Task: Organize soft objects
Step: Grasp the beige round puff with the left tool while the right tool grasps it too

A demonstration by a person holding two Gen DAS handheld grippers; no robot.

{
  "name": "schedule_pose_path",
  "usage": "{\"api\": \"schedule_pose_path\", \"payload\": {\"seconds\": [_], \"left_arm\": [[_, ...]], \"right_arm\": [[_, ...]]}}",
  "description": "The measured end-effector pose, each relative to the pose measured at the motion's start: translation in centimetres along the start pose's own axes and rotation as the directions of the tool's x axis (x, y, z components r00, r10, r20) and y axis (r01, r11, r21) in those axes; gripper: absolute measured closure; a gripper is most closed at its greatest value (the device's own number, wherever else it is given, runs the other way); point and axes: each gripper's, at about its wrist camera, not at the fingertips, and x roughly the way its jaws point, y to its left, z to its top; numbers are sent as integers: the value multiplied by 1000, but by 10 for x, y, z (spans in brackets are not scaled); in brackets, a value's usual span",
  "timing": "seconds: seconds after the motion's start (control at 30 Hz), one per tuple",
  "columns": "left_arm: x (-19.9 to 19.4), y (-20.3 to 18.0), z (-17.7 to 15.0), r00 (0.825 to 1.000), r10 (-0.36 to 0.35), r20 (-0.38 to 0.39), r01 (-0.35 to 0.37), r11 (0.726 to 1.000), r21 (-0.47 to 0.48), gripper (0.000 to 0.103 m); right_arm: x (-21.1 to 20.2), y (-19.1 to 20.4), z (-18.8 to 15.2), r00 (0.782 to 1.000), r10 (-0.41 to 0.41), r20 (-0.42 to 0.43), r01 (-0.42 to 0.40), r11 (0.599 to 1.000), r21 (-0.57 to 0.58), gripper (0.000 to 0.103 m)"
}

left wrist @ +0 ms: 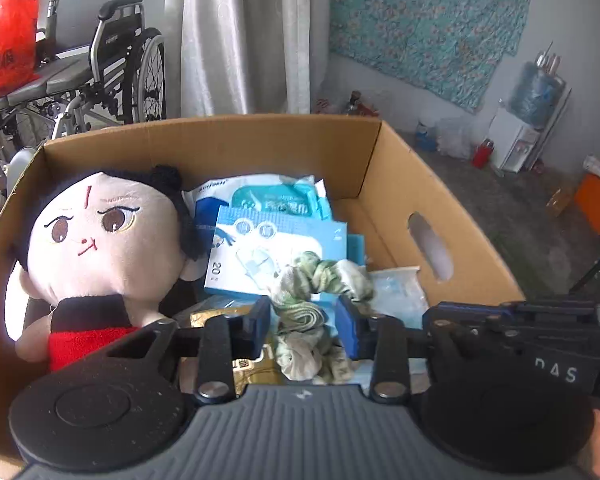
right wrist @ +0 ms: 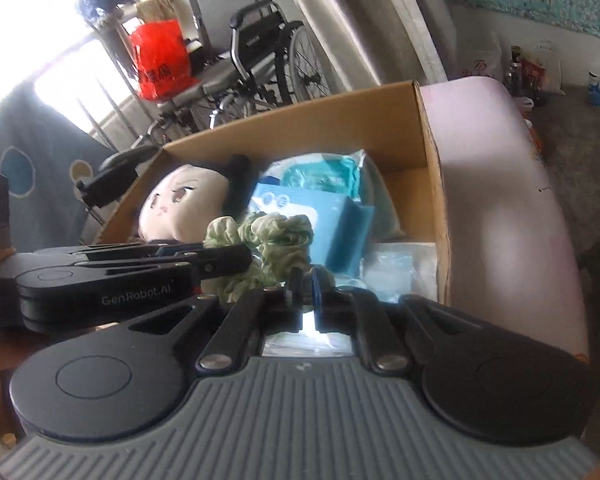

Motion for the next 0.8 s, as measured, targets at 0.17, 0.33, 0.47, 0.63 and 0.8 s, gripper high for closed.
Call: {"api": "schedule_pose_path", "payload": {"seconds": [0.17, 0.33, 0.47, 0.63, 0.8], "left_arm": [[-7, 7, -16, 997, 81, -17, -80, 996, 41, 38], [-74, 10, -43, 993, 65, 98, -68, 997, 27, 41], [-120, -19, -92, 983, -174, 66, 165, 979, 119, 48], [-97, -81, -173, 898, -371, -236, 422, 878, 225, 63], [-71, -120, -217, 839, -423, -342, 510, 830, 227, 62]], "right_arm": [[-8, -5, -22, 1000, 15, 5, -15, 1000, -2, 94], [-89, -9, -60, 990, 83, 114, -81, 996, -21, 90], [-169, -35, -115, 983, 93, 158, -102, 994, 48, 88], [-186, -69, -194, 991, 89, -101, -75, 988, 132, 86], [-183, -80, -254, 973, 70, -222, -20, 975, 220, 85]]}}
